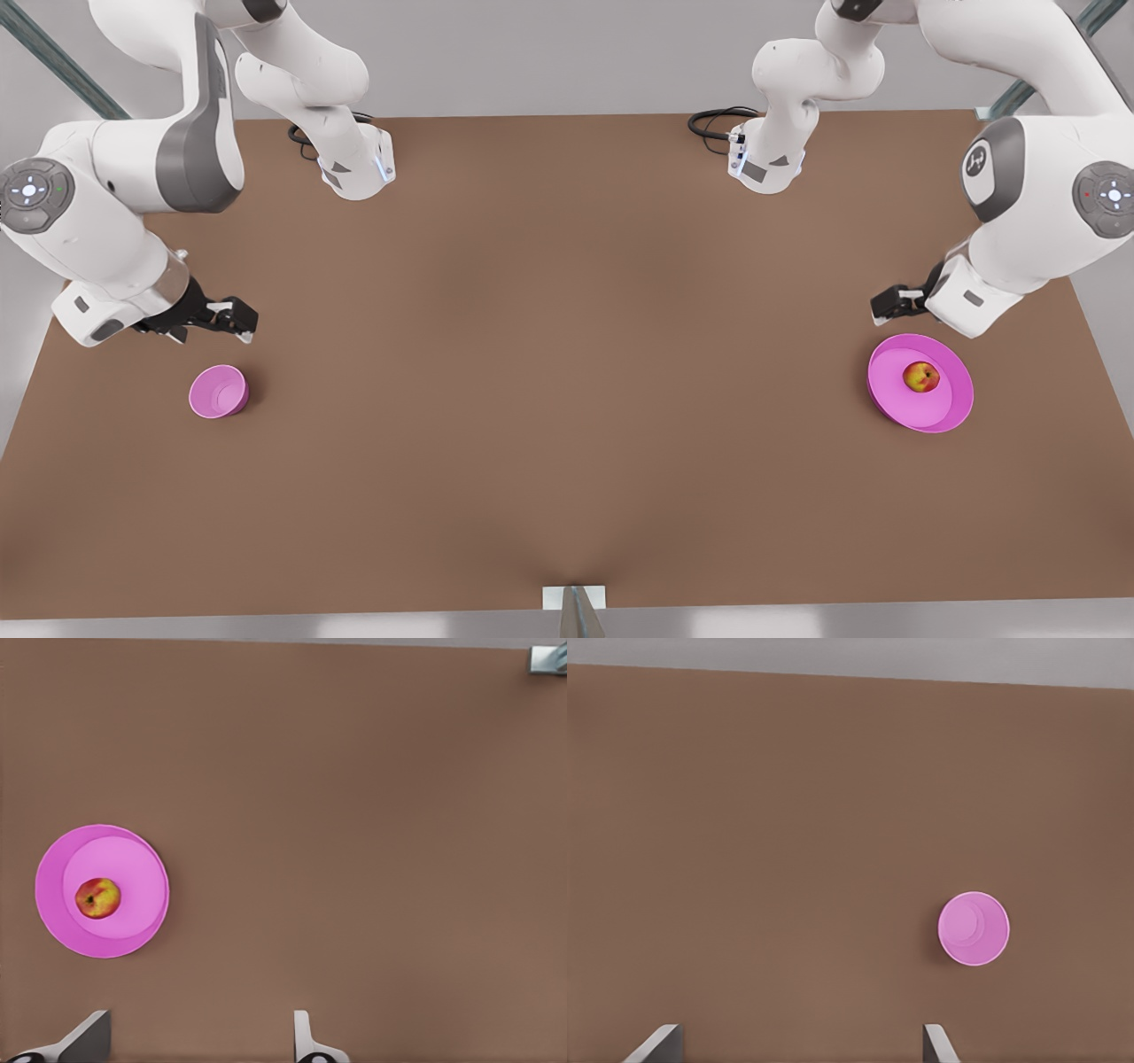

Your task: Use the left arm to pick up the apple from the plate, transfer it to the gripper of the right arm, and then use the right arm to place it into the bowl

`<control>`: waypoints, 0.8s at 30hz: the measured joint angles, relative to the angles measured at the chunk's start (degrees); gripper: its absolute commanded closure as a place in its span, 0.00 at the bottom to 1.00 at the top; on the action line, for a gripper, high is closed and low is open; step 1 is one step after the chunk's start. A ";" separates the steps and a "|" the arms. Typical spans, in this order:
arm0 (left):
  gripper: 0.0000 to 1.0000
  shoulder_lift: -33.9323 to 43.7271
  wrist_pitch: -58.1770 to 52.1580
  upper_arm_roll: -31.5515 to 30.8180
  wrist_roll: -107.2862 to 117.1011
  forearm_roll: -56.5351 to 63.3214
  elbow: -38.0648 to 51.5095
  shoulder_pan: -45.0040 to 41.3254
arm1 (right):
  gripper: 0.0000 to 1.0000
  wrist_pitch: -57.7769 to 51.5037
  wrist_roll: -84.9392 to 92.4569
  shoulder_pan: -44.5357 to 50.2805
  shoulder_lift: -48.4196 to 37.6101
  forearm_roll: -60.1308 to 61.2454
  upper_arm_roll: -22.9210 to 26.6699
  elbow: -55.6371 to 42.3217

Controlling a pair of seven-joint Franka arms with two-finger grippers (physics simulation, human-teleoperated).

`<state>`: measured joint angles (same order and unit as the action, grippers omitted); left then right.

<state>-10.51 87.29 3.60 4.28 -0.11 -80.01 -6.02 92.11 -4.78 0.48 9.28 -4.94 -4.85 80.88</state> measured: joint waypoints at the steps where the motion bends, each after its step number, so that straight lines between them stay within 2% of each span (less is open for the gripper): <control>1: 0.00 -0.15 0.13 0.00 -0.07 0.10 -0.03 0.00 | 0.00 0.04 -0.12 0.15 -0.03 0.00 -0.06 0.00; 4: 0.00 -3.26 2.26 0.04 -0.39 0.05 -1.53 2.79 | 0.00 0.14 -0.39 0.25 -0.03 -0.02 -0.08 -0.01; 8: 0.00 -7.61 9.08 0.07 -2.45 -0.44 -8.69 11.06 | 0.00 0.21 -0.64 -0.29 0.01 -0.02 0.00 0.00; 13: 0.00 -10.81 19.30 0.09 -7.35 -2.04 -16.68 16.49 | 0.00 0.25 -0.89 -0.26 0.01 -0.02 0.00 0.06; 18: 0.00 -17.67 29.28 0.10 -13.33 -3.78 -18.83 22.77 | 0.00 0.27 -1.08 -0.31 0.04 -0.02 0.02 0.09; 24: 0.00 -18.77 38.13 0.15 -20.06 -4.98 -25.11 24.17 | 0.00 0.28 -1.24 -0.31 0.10 0.05 0.02 0.13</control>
<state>-29.28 125.43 3.75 -15.78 -5.09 -105.12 18.15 92.39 -6.02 0.17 9.38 -4.89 -4.83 81.01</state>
